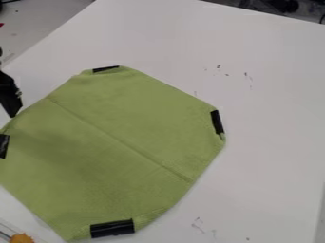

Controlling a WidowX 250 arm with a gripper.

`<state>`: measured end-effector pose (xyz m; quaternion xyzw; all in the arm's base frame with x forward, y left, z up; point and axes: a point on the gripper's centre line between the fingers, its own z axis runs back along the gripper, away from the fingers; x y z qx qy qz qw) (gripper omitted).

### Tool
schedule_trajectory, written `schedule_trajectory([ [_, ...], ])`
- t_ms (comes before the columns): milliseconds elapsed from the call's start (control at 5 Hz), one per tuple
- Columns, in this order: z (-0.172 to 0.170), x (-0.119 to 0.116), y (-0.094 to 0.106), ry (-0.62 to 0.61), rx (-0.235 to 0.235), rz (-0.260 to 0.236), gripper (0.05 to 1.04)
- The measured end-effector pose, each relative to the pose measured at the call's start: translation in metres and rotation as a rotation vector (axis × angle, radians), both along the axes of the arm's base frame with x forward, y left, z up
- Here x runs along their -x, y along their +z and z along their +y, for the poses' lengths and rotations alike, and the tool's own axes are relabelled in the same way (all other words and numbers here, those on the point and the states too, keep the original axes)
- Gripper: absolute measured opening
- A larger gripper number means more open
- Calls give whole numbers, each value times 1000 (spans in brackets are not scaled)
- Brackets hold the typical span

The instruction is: Fold the cloth from top left to the middle

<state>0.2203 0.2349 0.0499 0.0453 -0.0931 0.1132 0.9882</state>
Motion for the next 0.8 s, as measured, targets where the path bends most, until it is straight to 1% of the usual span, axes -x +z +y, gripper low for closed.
schedule_trajectory([
  [200,-3,-38,-1,-120,-12,8,1001],
  [400,-10,-84,-2,-238,-29,11,1001],
  [600,-23,-126,-8,-354,-28,29,1001],
  [800,-30,-156,-8,-409,-46,33,1001],
])
